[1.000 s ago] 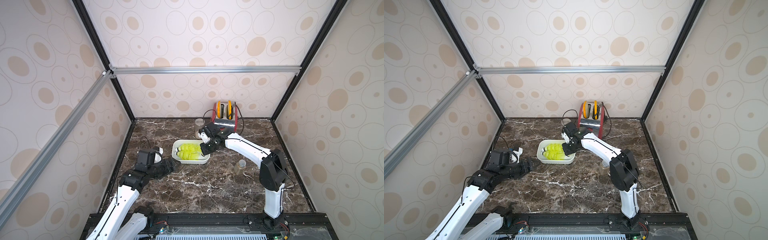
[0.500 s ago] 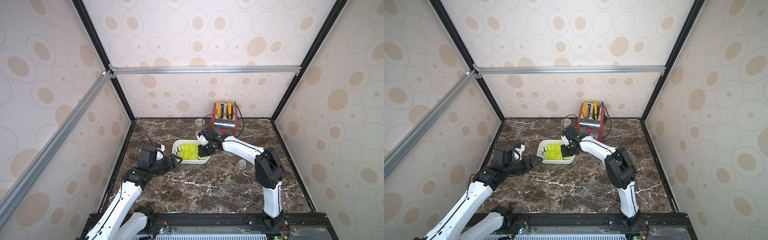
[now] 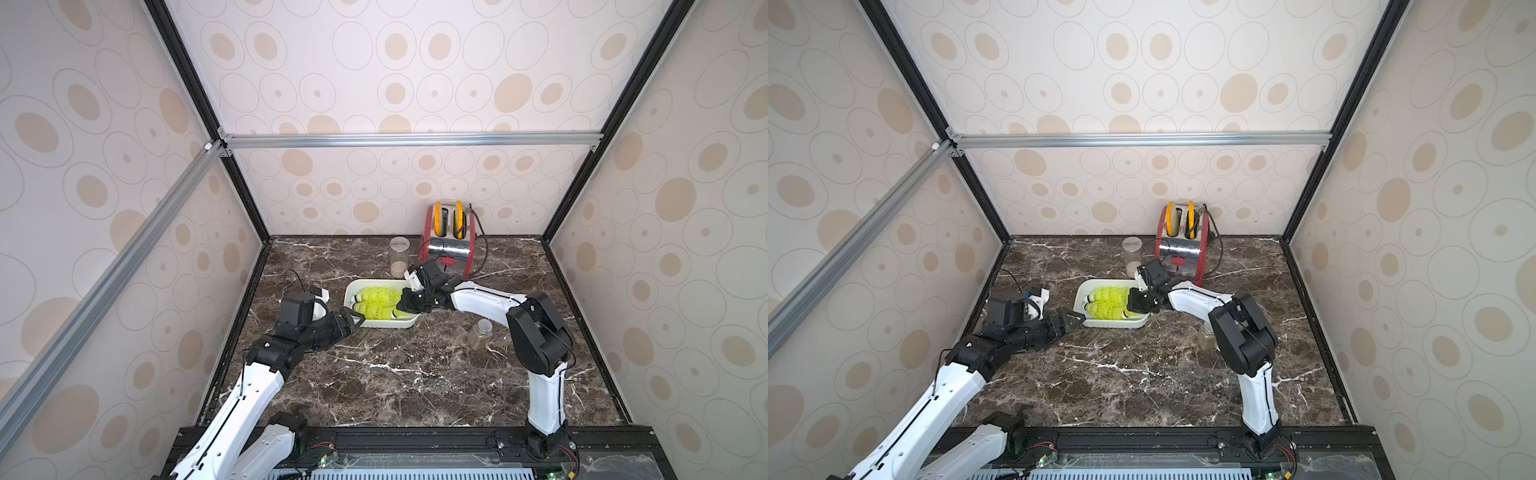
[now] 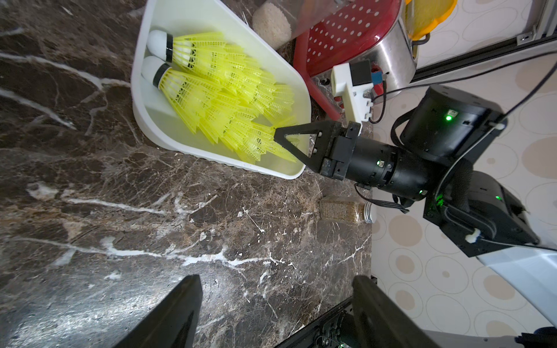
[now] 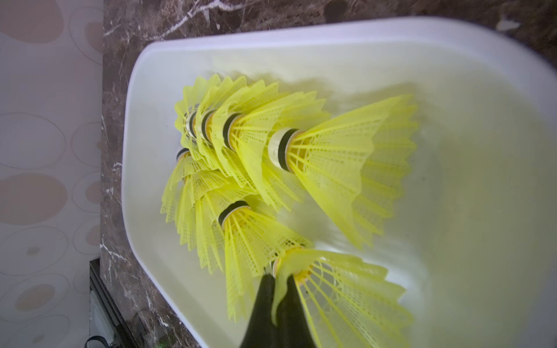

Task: Put the shuttlecocks into the storage box
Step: Place the shuttlecock in the storage box.

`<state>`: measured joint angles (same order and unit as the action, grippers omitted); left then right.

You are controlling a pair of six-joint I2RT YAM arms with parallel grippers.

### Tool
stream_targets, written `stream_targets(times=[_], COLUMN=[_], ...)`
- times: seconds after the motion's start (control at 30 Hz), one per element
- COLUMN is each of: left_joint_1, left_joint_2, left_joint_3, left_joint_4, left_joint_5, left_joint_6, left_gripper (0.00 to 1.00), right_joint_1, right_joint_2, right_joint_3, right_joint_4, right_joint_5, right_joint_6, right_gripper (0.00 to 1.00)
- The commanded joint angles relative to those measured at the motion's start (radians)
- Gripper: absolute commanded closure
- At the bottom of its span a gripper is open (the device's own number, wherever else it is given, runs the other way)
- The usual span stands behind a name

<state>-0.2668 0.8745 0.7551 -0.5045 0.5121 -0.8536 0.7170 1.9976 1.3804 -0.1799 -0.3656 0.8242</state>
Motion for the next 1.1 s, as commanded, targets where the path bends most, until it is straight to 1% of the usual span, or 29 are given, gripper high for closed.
stream_targets(times=[0.0, 0.23, 0.37, 0.67, 1.07], left_joint_1=[-0.005, -0.006, -0.006, -0.006, -0.008], left_joint_2=[-0.016, -0.029, -0.038, -0.036, -0.038], left_joint_3=[0.016, -0.009, -0.014, -0.003, 0.000], left_joint_4=[0.000, 0.012, 0.012, 0.015, 0.012], left_joint_5=[0.000, -0.003, -0.003, -0.009, -0.010], left_joint_6=[-0.010, -0.033, -0.041, -0.047, -0.048], left_gripper=[0.19, 0.19, 0.19, 0.19, 0.19], right_joint_1=[-0.004, -0.007, -0.006, -0.005, 0.002], right_joint_2=[-0.039, -0.027, -0.013, 0.005, 0.035], right_joint_3=[-0.027, -0.099, -0.097, -0.088, -0.093], right_joint_4=[0.132, 0.335, 0.370, 0.310, 0.324], right_joint_5=[-0.027, -0.049, -0.055, -0.071, -0.091], right_joint_6=[0.095, 0.266, 0.318, 0.344, 0.389], right_gripper=[1.00, 1.00, 1.00, 1.00, 1.00])
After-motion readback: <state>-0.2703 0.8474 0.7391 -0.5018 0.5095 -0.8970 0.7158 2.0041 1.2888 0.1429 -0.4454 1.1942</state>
